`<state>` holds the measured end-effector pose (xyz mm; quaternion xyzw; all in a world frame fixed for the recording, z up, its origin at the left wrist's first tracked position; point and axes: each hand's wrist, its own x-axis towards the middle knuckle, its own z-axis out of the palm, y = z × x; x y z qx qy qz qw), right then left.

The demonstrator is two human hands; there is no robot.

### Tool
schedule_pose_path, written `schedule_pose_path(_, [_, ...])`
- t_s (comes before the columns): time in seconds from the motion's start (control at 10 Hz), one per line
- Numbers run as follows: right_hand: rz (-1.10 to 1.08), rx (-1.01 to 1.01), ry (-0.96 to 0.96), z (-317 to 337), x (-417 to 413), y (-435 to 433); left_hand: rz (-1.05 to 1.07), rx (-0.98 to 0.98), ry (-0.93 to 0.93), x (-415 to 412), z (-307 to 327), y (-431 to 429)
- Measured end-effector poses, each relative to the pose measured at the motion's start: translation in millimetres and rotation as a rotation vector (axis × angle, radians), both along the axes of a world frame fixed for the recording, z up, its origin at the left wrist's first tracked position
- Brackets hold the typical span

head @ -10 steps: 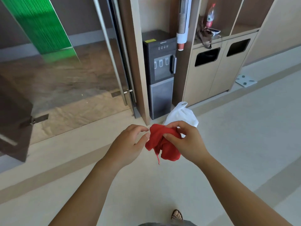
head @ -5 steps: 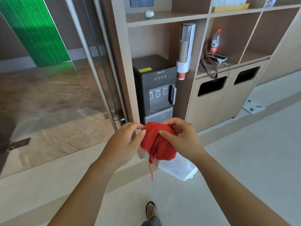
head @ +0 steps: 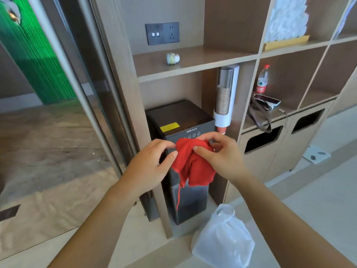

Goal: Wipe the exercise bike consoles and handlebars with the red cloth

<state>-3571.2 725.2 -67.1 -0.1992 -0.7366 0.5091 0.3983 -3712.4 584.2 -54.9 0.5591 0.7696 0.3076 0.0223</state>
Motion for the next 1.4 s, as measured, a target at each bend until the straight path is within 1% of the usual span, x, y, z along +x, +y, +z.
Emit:
schedule_pose_path(0.1, [0.028,0.004,0.046,21.0,-15.7,40.5,-0.002,0.034,0.053,-11.9,22.3,38.1])
schedule_pose_path(0.3, [0.063,0.038,0.145,76.4,-44.4,123.8,0.060,0.123,0.126,-27.4,71.2,114.1])
schedule_pose_path(0.4, [0.109,0.061,0.176,107.8,-60.5,166.9,0.124,0.159,0.166,-33.7,92.6,149.6])
schedule_pose_path(0.5, [0.104,0.134,0.202,136.8,-77.9,210.6,0.176,0.193,0.209,-39.8,111.4,183.5])
schedule_pose_path(0.7, [0.052,0.128,0.298,172.8,-126.0,284.1,0.313,0.181,0.232,-45.5,120.3,226.2])
schedule_pose_path(0.8, [0.072,0.218,0.182,167.6,-154.4,307.8,0.375,0.163,0.226,-46.1,116.3,237.3])
schedule_pose_path(0.9, [0.139,0.507,-0.157,150.2,-168.7,321.5,0.422,0.130,0.238,-46.7,113.4,241.8])
schedule_pose_path(1.0, [0.133,0.606,-0.144,141.0,-167.0,327.1,0.467,0.092,0.248,-46.6,111.9,241.9])
schedule_pose_path(1.1, [0.105,0.663,-0.024,139.1,-157.1,321.9,0.492,0.082,0.264,-43.1,110.8,238.5])
schedule_pose_path(1.2, [0.107,0.730,0.008,135.7,-146.5,306.7,0.517,0.079,0.270,-35.2,109.4,233.6])
schedule_pose_path(1.3, [0.180,0.739,0.060,130.9,-134.6,282.2,0.565,0.048,0.288,-20.7,109.9,221.5])
schedule_pose_path(1.4, [0.316,0.667,0.172,125.7,-123.0,255.9,0.642,0.031,0.395,-6.8,105.5,202.7])
